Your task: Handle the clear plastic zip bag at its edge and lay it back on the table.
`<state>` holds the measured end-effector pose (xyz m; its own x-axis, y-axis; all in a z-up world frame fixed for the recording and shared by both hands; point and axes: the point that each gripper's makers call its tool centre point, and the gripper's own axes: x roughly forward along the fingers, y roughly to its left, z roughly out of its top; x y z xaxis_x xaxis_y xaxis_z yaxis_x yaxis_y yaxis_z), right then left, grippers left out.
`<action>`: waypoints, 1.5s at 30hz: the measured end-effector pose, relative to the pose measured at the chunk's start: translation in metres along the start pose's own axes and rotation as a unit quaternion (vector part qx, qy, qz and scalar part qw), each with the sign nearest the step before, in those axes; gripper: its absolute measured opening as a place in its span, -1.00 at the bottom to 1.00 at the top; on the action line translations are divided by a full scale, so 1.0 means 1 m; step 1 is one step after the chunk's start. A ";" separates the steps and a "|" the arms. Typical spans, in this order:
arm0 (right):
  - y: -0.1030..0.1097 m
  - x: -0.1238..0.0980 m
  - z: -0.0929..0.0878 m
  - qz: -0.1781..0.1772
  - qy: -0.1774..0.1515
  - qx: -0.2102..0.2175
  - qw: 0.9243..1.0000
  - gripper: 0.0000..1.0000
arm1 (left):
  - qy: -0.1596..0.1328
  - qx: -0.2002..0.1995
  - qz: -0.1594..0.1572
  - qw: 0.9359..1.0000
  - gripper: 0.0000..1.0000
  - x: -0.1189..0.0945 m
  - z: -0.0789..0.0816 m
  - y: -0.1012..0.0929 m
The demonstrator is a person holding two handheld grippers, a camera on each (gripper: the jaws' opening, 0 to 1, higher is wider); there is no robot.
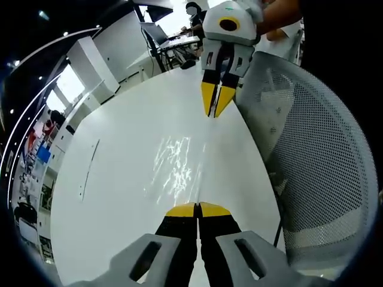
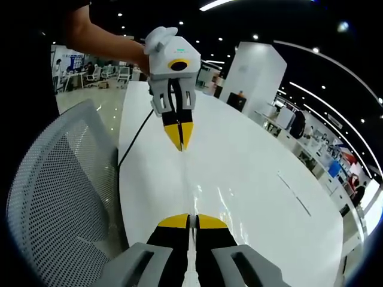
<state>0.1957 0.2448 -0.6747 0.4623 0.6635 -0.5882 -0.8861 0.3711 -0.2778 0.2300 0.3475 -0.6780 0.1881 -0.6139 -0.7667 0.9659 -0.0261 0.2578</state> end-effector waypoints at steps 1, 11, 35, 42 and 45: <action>0.000 0.000 0.000 0.000 0.000 0.000 1.000 -1.00 | 0.001 0.000 0.000 1.000 -1.00 0.000 0.000 0.000; -0.002 -0.001 0.000 -0.001 0.001 -0.002 1.000 -1.00 | -0.001 -0.001 0.004 1.000 -1.00 -0.002 0.000 0.002; 0.004 -0.005 -0.006 0.006 0.013 0.000 1.000 -1.00 | -0.002 0.010 0.006 1.000 -1.00 -0.005 0.001 0.002; 0.006 -0.005 -0.009 0.008 0.020 0.030 0.999 -0.97 | -0.006 0.022 0.006 1.000 -1.00 -0.004 0.004 0.000; 0.007 -0.005 -0.007 0.013 0.019 0.043 0.999 -0.80 | -0.009 0.027 0.003 1.000 -1.00 -0.002 0.006 -0.004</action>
<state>0.1870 0.2399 -0.6791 0.4362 0.6488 -0.6235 -0.8908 0.4096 -0.1969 0.2247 0.3437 -0.6738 0.1892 -0.6287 -0.7543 0.9539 -0.0646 0.2931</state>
